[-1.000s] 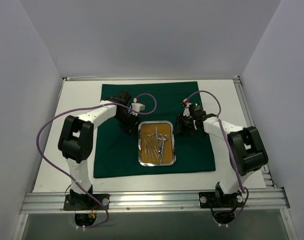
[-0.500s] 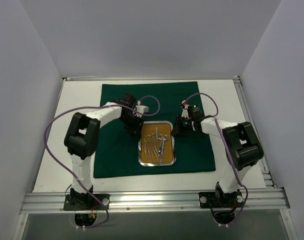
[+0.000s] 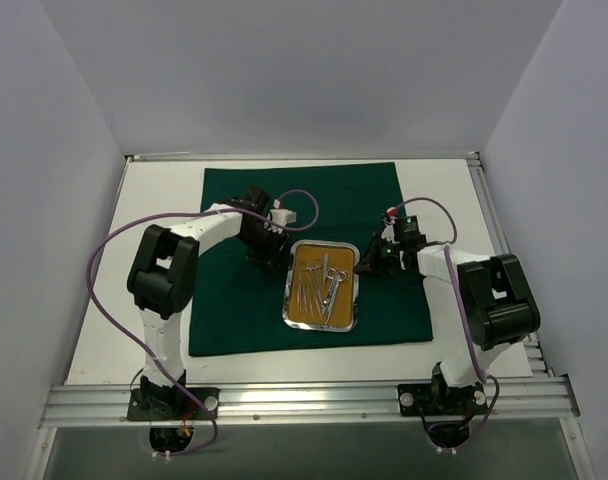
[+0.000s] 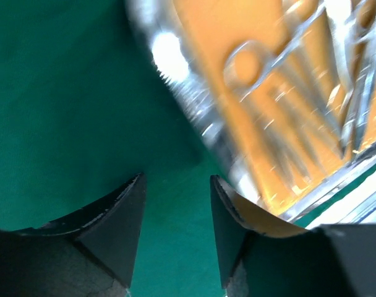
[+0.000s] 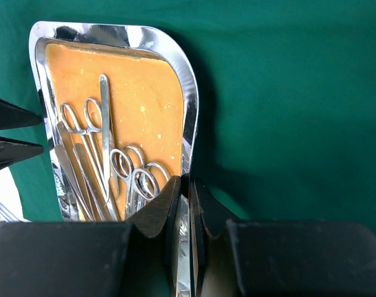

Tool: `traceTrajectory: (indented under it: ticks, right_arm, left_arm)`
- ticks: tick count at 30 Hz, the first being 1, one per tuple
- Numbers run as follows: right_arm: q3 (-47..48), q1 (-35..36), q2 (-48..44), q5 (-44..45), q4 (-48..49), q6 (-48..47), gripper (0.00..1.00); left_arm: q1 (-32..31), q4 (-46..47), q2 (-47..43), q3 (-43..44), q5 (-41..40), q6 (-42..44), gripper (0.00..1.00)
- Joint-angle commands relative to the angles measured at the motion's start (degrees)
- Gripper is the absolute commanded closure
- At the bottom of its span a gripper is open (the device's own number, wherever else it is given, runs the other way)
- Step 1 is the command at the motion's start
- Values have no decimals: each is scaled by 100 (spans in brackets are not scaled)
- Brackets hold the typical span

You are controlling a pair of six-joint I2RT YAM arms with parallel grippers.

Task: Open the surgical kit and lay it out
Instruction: Move the container from the surgical kit.

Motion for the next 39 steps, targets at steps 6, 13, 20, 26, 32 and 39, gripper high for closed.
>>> traceTrajectory:
  ticks: [6, 13, 20, 26, 32, 39]
  right_arm:
    - [-591, -615, -778, 330, -212, 293, 100]
    - [-1172, -1345, -1489, 462, -142, 654, 100]
    - [-1541, -1573, -2324, 804, -406, 1022, 100]
    - [-2025, -1714, -2930, 1085, -573, 1366, 100]
    - [-2350, -1776, -3633, 1437, -1063, 1639, 100]
    - [-2473, -1767, -4267, 1429, -2198, 1454, 100]
  left_arm:
    - [407, 55, -559, 61, -280, 251, 43]
    - [873, 187, -533, -159, -991, 277, 43]
    - [1101, 231, -322, -300, -1370, 356, 43]
    - [1145, 293, -348, -361, -1318, 374, 43]
    - [1154, 345, -401, -431, -1361, 435, 43]
    - [1189, 407, -454, -449, -1370, 488, 43]
